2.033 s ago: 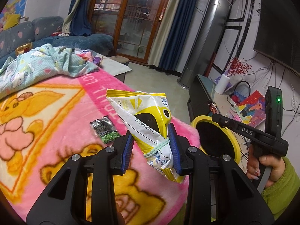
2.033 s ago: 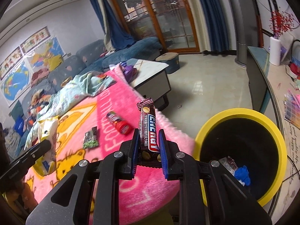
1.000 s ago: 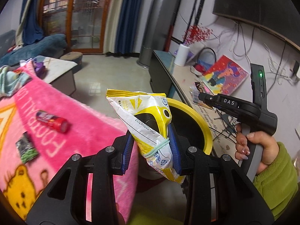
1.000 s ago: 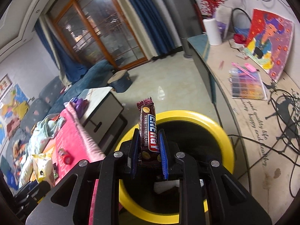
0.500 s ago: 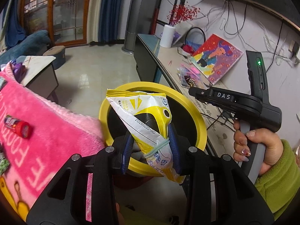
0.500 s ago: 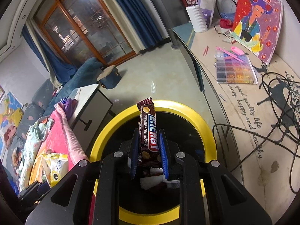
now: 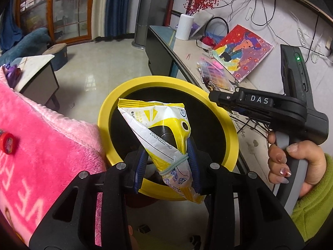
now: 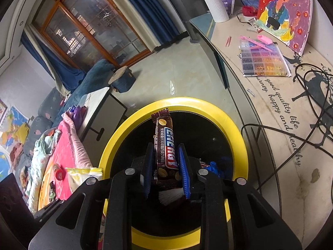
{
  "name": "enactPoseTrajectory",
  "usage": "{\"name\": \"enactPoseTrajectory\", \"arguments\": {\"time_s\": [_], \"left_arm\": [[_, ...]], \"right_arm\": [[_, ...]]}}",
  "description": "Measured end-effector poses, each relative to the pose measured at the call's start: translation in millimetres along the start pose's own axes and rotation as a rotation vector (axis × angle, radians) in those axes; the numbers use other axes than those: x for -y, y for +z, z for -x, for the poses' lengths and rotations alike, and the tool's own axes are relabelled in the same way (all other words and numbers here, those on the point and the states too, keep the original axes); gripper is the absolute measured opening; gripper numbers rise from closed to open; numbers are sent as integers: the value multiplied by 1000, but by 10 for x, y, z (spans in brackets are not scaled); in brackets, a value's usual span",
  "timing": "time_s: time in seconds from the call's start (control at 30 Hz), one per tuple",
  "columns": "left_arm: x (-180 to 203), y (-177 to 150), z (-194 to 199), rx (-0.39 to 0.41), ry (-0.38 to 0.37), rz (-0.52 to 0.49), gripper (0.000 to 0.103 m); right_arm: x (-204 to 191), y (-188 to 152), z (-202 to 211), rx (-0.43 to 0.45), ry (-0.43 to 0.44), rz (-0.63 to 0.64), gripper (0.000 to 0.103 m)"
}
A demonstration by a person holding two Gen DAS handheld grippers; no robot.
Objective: Collect trash
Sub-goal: 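Open the left gripper over the bin while the right gripper releases the chocolate bar into it, then move both open grippers back over the remaining trash on the blanket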
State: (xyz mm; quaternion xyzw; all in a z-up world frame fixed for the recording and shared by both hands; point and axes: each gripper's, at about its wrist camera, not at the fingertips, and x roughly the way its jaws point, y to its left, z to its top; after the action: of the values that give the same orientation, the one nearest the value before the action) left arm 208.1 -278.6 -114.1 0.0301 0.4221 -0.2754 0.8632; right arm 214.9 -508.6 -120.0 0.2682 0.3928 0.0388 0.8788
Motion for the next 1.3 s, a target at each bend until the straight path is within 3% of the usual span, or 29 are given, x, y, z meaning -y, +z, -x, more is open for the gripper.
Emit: {"name": "enactPoseTrajectory", "arguments": {"time_s": [0.13,0.2,0.27,0.47,0.7,0.87,1.3], "left_arm": [[10,-4,-47,6,11,-11,35],[-10,-6,-35,10,9,-5,46],[-25,-8,-10,17,7,1,63],[-101,-32,121,39,30,13,90],[-237,-78,329,69,51,62,92],[-312,-81,508,109,80,86,92],[-515,-169,928,190,160,143,92]], "right_arm": [[43,2,-20,-3,4,-16,32],[56,-2,-23,-1,4,-21,37],[56,-10,-19,4,4,-19,38],[-73,-17,69,47,1,23,46],[-316,-17,210,114,-23,99,64],[-420,-13,290,141,-35,124,70],[-877,-126,436,159,5,233,76]]}}
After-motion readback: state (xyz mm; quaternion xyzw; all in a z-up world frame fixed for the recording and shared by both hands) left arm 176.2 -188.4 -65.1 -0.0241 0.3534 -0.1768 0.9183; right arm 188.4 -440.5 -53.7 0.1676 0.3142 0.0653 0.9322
